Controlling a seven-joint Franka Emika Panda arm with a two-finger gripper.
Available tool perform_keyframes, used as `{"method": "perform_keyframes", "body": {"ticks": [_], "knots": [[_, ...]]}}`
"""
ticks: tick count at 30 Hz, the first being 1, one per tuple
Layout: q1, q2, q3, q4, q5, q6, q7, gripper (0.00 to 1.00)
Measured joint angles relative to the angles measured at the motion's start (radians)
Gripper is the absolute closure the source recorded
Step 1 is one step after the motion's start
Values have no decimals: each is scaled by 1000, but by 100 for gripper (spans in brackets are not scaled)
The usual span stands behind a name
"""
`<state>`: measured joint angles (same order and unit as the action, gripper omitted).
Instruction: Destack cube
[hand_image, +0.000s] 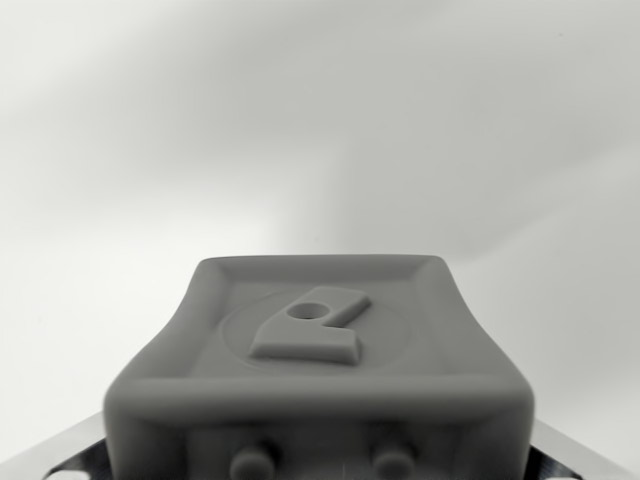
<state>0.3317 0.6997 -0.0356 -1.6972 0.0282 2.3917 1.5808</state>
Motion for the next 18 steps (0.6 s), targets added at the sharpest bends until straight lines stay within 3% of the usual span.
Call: {"method": "perform_keyframes", "body": {"ticks": [18], "knots": [[0, 88, 1, 23, 2, 64, 0, 100]]}}
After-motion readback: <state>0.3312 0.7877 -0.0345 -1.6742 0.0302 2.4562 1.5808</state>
